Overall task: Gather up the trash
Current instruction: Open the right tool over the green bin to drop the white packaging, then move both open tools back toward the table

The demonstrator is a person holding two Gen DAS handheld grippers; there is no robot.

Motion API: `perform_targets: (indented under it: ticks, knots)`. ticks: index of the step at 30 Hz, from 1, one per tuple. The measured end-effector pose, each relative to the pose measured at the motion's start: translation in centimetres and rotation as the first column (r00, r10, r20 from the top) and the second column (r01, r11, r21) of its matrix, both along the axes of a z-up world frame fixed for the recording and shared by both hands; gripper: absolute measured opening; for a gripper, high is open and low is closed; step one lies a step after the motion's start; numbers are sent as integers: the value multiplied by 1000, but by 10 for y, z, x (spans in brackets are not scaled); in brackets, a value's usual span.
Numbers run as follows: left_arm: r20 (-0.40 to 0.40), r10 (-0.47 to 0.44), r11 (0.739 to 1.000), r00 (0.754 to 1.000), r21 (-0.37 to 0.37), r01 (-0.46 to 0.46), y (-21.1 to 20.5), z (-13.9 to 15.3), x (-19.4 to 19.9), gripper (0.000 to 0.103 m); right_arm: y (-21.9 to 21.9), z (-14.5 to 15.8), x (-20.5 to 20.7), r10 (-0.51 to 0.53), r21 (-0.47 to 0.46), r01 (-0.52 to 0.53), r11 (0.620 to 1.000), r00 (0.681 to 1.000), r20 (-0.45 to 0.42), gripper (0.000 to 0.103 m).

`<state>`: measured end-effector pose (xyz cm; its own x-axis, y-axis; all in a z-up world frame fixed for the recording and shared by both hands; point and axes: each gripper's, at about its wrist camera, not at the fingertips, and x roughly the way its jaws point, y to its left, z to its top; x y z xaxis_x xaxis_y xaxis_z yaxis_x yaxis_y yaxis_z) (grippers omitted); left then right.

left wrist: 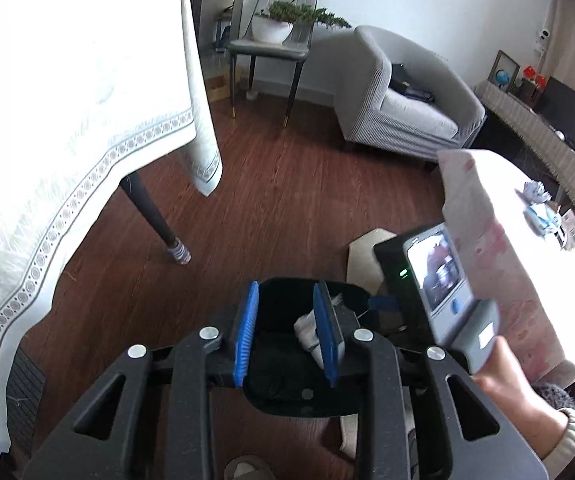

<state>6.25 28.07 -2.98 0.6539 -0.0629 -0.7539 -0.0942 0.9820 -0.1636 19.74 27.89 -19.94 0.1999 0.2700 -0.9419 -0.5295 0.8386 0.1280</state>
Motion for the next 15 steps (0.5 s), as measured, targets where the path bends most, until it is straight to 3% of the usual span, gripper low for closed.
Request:
perform_targets:
  ticks: [6,10,15]
  knots:
    - [44,6,1000,999,-29,-5,-2,20,-2,30,-8,7,-3,19,-12,-18,1000,1000,19,84]
    - [81,16,1000,997,19,-17,-10,33,-3,30,-16,21,-8,35,6,-35,999,998,42,84]
    - [123,14,1000,992,18,-16,-19,46,0,33,-29,43,-15,58,39,-63,997,993,105,84]
